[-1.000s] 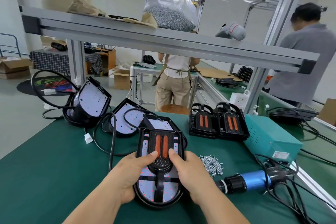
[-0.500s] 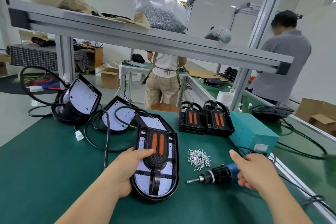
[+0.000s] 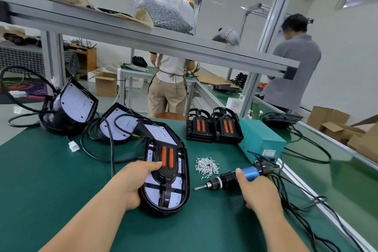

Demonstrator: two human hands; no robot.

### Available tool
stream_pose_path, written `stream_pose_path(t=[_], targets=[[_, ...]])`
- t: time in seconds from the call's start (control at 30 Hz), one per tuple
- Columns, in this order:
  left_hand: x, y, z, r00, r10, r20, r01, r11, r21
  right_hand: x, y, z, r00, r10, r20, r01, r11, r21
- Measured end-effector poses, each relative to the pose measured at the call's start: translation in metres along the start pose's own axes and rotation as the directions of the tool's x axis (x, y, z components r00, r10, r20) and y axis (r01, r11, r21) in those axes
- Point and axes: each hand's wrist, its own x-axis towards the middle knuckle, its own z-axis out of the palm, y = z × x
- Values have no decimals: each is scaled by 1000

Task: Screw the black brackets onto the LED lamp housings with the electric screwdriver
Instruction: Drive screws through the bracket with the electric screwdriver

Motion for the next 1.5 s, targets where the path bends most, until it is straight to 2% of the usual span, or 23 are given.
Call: stream_pose_path(t=[0.13,0.3,0.33,0.43,0.53,0.63,0.8,0.97,1.07,1.17,1.3,1.5], targets=[[1,0,1,1000,6,-21,-6,1000,4,-1,-12,1,997,75,18,-74,997,-35],[3,-1,-1,1000,13,-14,-13,1000,-7,8,-30,10,989,128,77,-144,955,261],[3,-1,-1,1000,9,-1,-9,1000,-14,10,-33,12,978,181,105,-207,917,341],[5,-3,-3,1000,-2,29,3,1000,-28,14,-41,11,917,315,246,-400,713,576],[8,-4,-3,1000,-3,19,4,1000,-23,13,-39,12,900,328,286,-433,604,669],[8,-4,-4,1000,-6,7,6,1000,-21,6,-34,11,893,346,287,-430,470,771],[11,-5,-5,1000,-1,-12,1,1000,-7,-4,-38,-3,904,244,351,-403,216,889],[14,-8,-4,1000,-10,-13,11,1000,17,2,-53,-13,930,188,316,-303,-96,948],[13,-10,-1,1000,-27,-5,27,1000,13,10,-65,-17,948,180,261,-232,-166,958],[15,-12,0,998,18,-59,-16,1000,18,20,-71,-16,958,135,251,-217,-227,949],[15,-14,-1,990,68,-120,-59,996,73,30,-68,-3,962,94,255,-226,-244,943],[6,-11,1,974,180,-138,-144,961,235,32,-51,20,951,159,264,-198,-340,919]])
